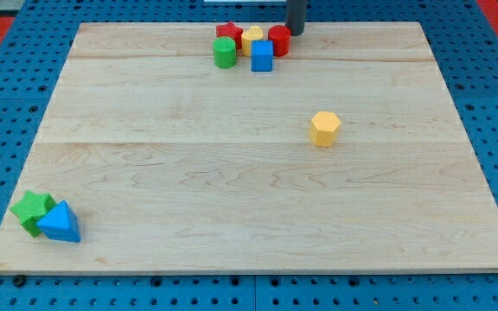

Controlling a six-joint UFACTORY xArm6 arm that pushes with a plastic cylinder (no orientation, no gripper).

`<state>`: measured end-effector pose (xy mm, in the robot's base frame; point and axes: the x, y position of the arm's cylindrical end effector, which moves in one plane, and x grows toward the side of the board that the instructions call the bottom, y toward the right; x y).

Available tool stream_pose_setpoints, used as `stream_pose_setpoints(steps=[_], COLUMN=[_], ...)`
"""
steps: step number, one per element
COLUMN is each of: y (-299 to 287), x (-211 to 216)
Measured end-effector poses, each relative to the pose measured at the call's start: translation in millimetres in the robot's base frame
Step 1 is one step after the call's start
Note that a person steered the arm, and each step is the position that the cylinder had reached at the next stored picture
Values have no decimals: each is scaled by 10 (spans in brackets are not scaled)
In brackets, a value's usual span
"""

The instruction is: Place the yellow hexagon right to the blue cube

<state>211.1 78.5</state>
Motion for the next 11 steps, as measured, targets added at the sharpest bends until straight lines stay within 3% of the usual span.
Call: stream_pose_setpoints(steps=[3, 8, 9, 11], y=[167, 580, 343, 183], x=[395, 2497, 2603, 2251])
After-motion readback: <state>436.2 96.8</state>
